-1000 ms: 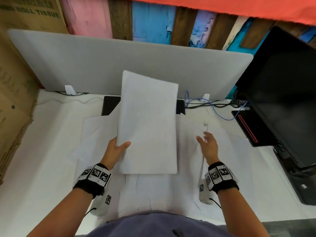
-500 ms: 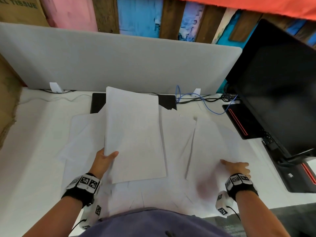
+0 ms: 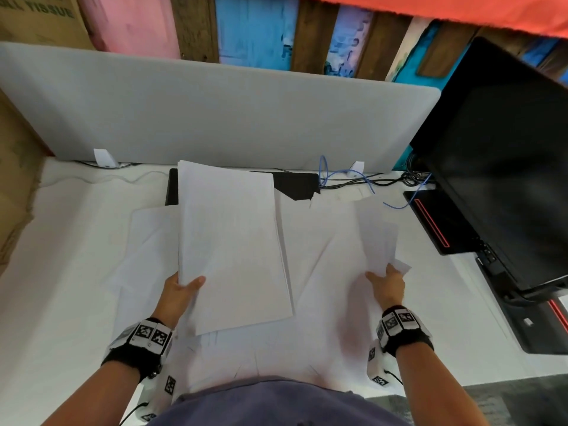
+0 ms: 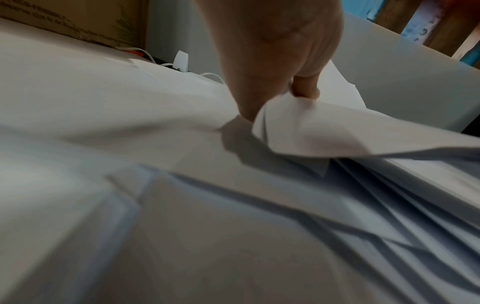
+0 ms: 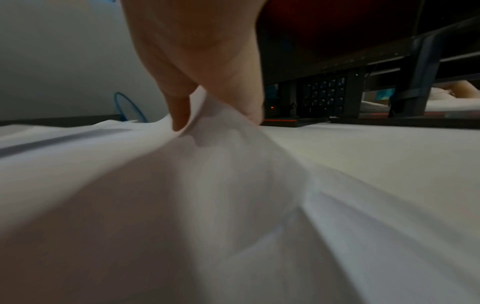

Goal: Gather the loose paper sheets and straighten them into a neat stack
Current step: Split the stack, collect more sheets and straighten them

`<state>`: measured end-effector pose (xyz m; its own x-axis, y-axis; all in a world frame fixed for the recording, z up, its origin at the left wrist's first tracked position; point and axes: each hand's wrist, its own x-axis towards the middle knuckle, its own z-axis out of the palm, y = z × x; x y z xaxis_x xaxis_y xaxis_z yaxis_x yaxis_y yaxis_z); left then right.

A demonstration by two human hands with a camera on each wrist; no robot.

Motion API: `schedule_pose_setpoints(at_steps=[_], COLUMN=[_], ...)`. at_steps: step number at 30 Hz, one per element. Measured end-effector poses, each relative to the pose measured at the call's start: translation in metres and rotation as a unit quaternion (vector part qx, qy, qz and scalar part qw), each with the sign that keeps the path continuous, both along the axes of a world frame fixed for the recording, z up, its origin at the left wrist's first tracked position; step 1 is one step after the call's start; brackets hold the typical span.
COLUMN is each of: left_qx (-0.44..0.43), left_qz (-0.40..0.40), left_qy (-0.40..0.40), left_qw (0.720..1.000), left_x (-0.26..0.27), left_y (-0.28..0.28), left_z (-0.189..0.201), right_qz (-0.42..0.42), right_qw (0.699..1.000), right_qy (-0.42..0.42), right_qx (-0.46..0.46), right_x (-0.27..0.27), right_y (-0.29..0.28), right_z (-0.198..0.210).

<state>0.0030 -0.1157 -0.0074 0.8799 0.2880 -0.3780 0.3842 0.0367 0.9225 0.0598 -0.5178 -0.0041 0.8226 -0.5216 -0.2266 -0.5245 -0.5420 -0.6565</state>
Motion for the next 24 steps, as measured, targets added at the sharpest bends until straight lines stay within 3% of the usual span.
schedule_pose_setpoints(at_steps=[2,6,10,13,15,18,21,24], left_qx=[0.0,-0.006,-0.013,-0.014,-0.014,-0.015,-0.014,-0.013], left_qz=[0.005,0.014,0.023,0.024,0.024,0.021,0.023,0.024], left_qy=[-0.003,-0.002,-0.004,-0.002,-0.001,0.002,0.01,0.013], left_qw=[1.0,1.0,1.0,1.0,1.0,1.0,1.0,1.0], left_x=[-0.001,-0.001,-0.003,-0.003,-0.002,-0.002,-0.003,-0.004], left_y=[0.002,0.005,0.007,0.008,0.006,0.005,0.006,0.008], left_z=[0.0,-0.002,-0.002,-0.005,-0.006,-0.008,-0.009,-0.009], right_qz=[0.001,-0.066,-0.144,-0.194,-0.165,-0.028,-0.079,-0.057], right_qw=[0.997,0.987,0.976,0.962,0.965,0.971,0.984,0.975], right_qy=[-0.049,-0.138,-0.155,-0.135,-0.067,0.05,-0.013,-0.016], right_qx=[0.056,0.055,0.056,0.135,0.193,0.231,0.162,0.215], right_x=[-0.001,-0.001,-0.003,-0.004,-0.005,-0.003,0.005,0.008], right_y=[0.004,0.015,0.025,0.03,0.035,0.037,0.025,0.019], right_z=[0.002,0.008,0.012,0.014,0.014,0.012,0.013,0.023])
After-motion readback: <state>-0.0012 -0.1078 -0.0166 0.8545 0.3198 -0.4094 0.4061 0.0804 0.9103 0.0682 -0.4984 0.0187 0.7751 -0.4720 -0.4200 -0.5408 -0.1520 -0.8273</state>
